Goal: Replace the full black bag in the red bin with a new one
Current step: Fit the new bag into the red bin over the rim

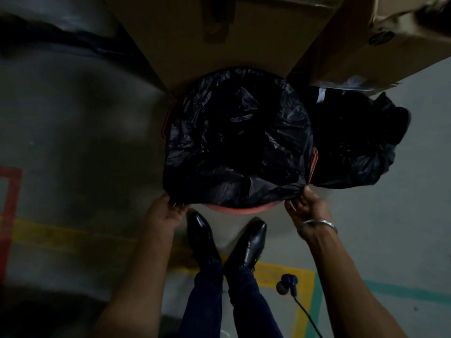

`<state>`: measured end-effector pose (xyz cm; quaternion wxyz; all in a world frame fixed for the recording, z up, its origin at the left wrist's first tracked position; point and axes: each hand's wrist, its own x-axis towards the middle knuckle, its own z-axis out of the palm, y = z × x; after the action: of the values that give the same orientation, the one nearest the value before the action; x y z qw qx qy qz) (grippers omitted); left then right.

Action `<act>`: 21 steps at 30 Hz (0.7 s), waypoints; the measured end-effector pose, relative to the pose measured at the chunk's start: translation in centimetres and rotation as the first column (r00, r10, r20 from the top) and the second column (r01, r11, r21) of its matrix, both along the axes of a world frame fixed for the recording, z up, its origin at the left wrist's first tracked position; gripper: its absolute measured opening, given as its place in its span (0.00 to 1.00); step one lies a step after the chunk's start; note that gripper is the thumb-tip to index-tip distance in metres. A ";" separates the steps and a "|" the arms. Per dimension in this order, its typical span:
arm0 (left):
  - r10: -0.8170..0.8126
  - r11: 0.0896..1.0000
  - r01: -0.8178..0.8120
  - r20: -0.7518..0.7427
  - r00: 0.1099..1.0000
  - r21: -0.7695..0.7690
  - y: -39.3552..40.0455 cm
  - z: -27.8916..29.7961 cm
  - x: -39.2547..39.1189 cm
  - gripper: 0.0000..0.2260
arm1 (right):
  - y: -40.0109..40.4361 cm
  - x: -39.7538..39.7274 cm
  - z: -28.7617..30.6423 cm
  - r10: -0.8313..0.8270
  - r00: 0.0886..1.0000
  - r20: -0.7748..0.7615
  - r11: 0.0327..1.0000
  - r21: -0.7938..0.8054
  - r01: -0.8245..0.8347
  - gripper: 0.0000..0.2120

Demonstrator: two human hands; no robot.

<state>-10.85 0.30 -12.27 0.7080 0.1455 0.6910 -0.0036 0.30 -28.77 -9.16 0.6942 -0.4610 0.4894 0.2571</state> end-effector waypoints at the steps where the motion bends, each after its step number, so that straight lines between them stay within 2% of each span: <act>1: 0.010 1.000 -0.010 0.011 1.000 -0.002 -0.2 -0.1 -0.1 0.09 | -0.1 -0.3 -0.3 -0.025 1.000 -0.018 1.000 0.004 0.025 0.07; 7: 0.069 0.997 -0.075 0.151 0.986 0.031 -1.8 -0.1 -1.1 0.18 | 0.3 -0.9 -1.1 -0.134 0.991 0.003 0.986 0.099 0.133 0.15; 9: 0.084 0.996 -0.090 0.212 0.974 0.018 -2.5 0.4 -1.5 0.19 | 0.6 -1.1 -0.4 -0.032 0.998 0.049 0.994 0.101 0.027 0.16; 11: 0.107 0.994 -0.109 0.249 0.963 -0.003 -3.4 1.2 -1.9 0.17 | 0.6 -1.6 -0.2 0.081 0.993 0.084 0.992 0.089 -0.089 0.10; 13: 0.124 0.992 -0.124 0.244 0.962 -0.018 -4.4 1.6 -2.4 0.15 | 0.7 -2.2 -0.3 0.101 0.992 0.080 0.989 0.097 -0.109 0.07; 17: 0.134 0.990 -0.122 0.204 0.970 -0.070 -6.1 1.1 -3.5 0.14 | 0.5 -3.3 -0.9 -0.010 1.000 -0.020 0.994 0.109 0.012 0.09; 21: 0.111 0.993 -0.108 0.091 0.990 -0.038 -6.4 -0.3 -2.9 0.11 | 0.8 -3.6 -2.1 -0.015 0.998 -0.067 1.000 -0.025 0.013 0.11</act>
<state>-13.73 -6.13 -12.58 0.7409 0.0957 0.6640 0.0306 -3.27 -28.01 -11.29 0.6734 -0.4571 0.5188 0.2616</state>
